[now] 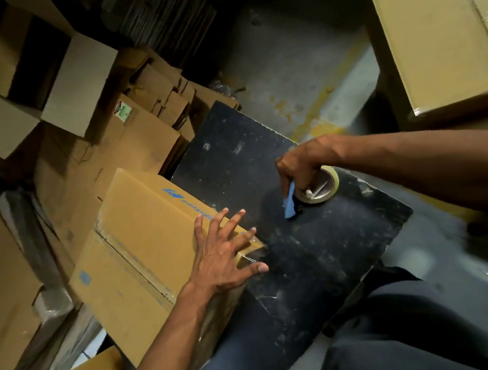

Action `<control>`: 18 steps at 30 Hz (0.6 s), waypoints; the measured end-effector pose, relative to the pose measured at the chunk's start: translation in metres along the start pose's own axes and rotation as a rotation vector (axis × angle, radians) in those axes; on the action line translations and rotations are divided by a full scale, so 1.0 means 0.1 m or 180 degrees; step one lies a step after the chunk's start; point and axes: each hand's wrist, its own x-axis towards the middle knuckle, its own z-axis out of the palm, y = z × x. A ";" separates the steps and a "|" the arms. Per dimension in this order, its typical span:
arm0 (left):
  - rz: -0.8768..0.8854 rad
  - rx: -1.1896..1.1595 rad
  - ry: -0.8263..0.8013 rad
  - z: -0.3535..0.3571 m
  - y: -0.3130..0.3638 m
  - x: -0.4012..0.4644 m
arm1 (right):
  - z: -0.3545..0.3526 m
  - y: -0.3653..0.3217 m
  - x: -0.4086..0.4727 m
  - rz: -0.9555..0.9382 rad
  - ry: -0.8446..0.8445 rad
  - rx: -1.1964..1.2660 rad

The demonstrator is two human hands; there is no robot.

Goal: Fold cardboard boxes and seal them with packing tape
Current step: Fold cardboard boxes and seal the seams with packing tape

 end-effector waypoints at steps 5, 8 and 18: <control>-0.1032 -0.0688 0.1000 0.06 -0.18 0.01 | 0.08 0.15 0.26 0.0157 0.0188 0.0179; -0.1477 -0.0749 0.1089 0.17 -0.25 0.00 | 0.08 0.15 0.30 0.0216 0.0455 0.0026; -0.1482 -0.0841 0.1297 0.32 -0.29 0.01 | 0.79 -0.54 0.17 -0.0267 0.2996 0.1587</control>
